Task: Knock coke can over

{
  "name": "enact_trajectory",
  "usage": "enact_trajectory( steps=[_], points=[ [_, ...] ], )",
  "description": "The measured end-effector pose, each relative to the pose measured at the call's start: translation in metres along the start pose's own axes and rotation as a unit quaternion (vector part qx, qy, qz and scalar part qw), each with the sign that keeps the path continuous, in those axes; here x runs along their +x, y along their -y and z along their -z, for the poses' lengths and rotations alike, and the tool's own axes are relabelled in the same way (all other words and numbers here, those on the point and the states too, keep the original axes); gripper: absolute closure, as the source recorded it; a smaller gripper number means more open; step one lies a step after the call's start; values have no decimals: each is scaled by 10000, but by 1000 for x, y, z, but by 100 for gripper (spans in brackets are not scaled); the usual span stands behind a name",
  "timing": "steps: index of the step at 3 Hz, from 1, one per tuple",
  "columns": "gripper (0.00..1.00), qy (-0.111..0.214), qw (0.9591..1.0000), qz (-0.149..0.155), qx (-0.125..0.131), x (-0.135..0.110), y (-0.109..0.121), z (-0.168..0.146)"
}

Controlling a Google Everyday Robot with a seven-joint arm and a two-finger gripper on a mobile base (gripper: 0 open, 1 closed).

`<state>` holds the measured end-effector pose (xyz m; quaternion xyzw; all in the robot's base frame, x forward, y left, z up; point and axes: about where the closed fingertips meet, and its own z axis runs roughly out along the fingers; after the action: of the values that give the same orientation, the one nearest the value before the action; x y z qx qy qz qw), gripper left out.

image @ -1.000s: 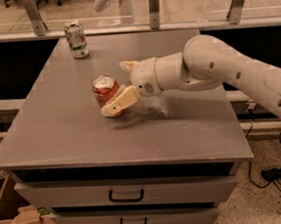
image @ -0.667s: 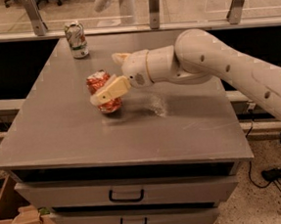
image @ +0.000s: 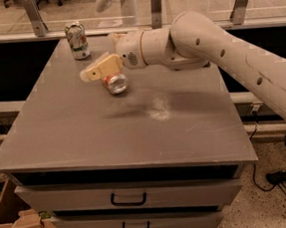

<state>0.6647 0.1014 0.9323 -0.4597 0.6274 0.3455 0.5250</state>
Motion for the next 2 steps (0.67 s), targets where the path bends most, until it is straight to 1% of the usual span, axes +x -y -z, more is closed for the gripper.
enact_trajectory(
  steps=[1,2],
  points=[
    [0,-31,9999,-41,148,1,6,11],
    [0,-322,9985,90,430,14,15,49]
  ],
)
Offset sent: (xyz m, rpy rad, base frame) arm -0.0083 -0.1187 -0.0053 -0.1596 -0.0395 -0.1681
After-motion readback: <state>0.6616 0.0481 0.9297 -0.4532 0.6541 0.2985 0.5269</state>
